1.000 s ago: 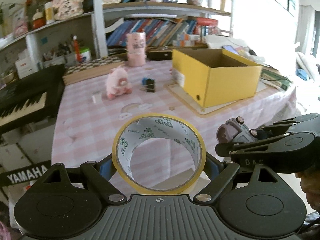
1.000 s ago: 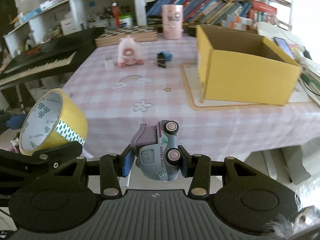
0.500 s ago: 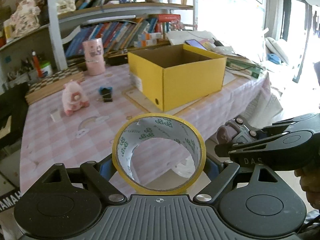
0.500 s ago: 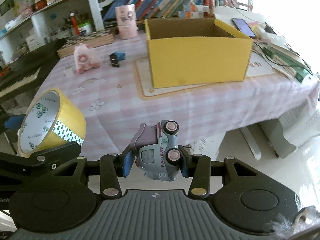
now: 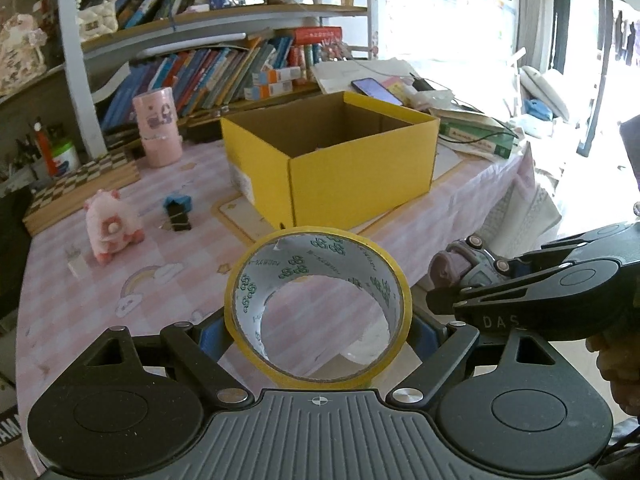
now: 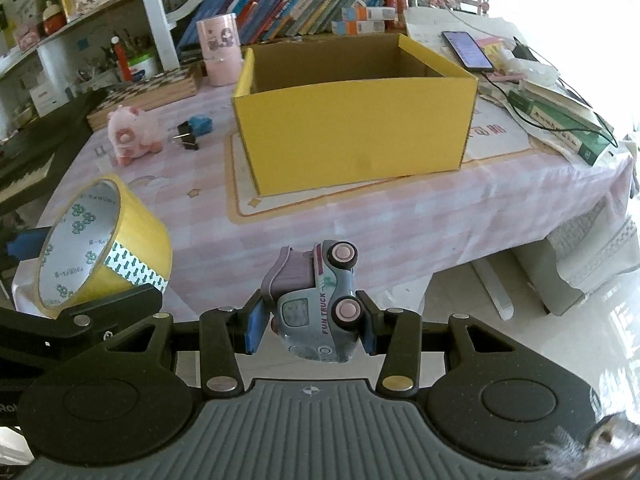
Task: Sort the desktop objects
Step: 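Carry the tape roll and toy truck with both tools over the yellow box, then lower both tools into the yellow box and open them, releasing tape and truck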
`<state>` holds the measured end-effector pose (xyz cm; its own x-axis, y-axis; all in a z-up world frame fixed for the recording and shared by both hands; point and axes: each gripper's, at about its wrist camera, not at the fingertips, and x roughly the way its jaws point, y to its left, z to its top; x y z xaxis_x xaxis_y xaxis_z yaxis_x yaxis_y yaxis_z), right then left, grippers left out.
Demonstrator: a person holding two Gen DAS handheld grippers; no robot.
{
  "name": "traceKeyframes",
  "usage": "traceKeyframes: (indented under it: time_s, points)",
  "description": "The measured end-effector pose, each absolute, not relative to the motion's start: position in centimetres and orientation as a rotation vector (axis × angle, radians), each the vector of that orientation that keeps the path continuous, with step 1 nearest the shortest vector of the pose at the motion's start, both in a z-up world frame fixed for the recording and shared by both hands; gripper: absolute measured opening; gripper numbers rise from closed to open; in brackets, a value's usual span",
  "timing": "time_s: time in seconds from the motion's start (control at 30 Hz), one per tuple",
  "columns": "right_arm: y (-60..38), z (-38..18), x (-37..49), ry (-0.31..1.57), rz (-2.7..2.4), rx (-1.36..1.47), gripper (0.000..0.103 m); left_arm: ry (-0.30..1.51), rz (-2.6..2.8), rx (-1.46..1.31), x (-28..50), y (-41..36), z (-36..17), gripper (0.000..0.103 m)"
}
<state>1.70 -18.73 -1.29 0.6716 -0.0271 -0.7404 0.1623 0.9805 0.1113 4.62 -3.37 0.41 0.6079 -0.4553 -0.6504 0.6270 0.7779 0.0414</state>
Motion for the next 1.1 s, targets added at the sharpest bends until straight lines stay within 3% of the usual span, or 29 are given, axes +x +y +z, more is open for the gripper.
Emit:
traceKeyframes:
  time_s: [0.4,1.1]
  points:
    - [-23.7,-0.7,3.8,0.801,-0.182,0.219,0.042,0.595,-0.695,0.274,7.0,-7.6,2.3,0.089]
    - [-32.7,5.6,13.3,0.582,-0.116,0.106,0.042,0.402,-0.537,0.235,16.2,-14.9,6.2,0.089]
